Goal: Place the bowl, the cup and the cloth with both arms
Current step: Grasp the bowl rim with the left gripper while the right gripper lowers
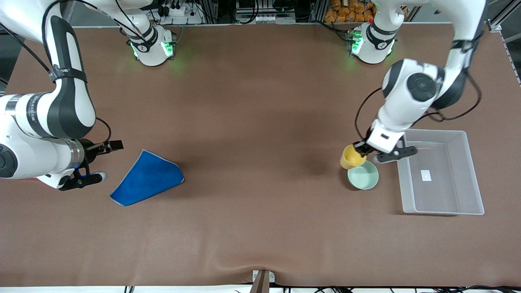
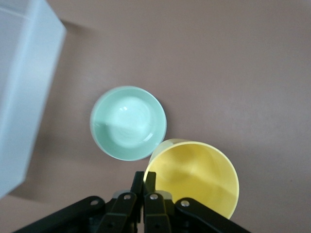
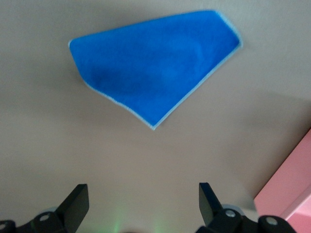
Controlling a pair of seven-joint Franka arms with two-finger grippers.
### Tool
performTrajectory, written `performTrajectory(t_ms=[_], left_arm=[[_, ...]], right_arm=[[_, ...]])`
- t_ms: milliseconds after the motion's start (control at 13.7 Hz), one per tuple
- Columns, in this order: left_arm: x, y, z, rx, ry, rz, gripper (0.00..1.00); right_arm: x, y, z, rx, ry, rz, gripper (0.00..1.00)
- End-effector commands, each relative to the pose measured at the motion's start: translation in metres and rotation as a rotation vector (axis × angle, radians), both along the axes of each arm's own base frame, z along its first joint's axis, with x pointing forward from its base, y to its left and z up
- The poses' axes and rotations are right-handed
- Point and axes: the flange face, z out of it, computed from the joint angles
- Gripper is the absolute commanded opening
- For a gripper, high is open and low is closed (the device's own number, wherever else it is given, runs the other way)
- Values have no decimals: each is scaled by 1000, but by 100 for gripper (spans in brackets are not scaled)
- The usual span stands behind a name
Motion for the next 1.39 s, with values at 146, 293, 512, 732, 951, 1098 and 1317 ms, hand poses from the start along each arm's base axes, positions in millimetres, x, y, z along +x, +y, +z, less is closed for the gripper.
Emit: performTrajectory(t_ms=[146,293,512,732,951,1098,1317], left_arm=[[18,97,36,48,24,-129,0],[21,151,32,69,41,-228,0],[21,215,10,79,76,-349,0],[26,264,-18,62,106,-428,0],[21,299,-67,21,158,-464,0],[18,325,-98,5,153,-483,0],[15,341,-122,-13,156,-488,20]], right_arm=[[20,-18,-40,3,-39,66,100],[25,-25,-54,10,-46,77,100],[35,-27,-72,7,-91,88,100],[42,-27,-93,17,-119,134,100],[47,-43,-112,22,-131,141,100],[48,-43,-117,22,-137,144,100],[59,-45,-138,17,-202,158,100]])
